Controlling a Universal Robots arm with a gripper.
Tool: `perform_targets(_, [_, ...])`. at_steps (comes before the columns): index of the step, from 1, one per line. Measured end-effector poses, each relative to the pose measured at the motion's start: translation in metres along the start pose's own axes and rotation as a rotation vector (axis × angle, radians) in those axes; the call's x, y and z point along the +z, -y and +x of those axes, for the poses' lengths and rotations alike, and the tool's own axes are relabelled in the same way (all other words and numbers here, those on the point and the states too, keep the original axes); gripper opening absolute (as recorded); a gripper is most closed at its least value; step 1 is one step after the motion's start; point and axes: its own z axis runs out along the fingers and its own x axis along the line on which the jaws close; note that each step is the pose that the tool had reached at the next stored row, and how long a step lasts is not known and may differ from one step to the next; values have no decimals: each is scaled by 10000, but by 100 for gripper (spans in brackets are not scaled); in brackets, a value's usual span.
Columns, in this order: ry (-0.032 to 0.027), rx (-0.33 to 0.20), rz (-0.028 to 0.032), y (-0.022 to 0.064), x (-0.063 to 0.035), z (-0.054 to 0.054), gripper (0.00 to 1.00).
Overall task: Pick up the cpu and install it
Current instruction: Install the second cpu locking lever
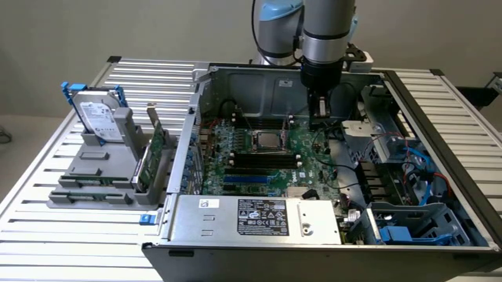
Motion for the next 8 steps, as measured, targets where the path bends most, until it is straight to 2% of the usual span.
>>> perform_targets(8, [9, -3, 3, 0, -4, -1, 11])
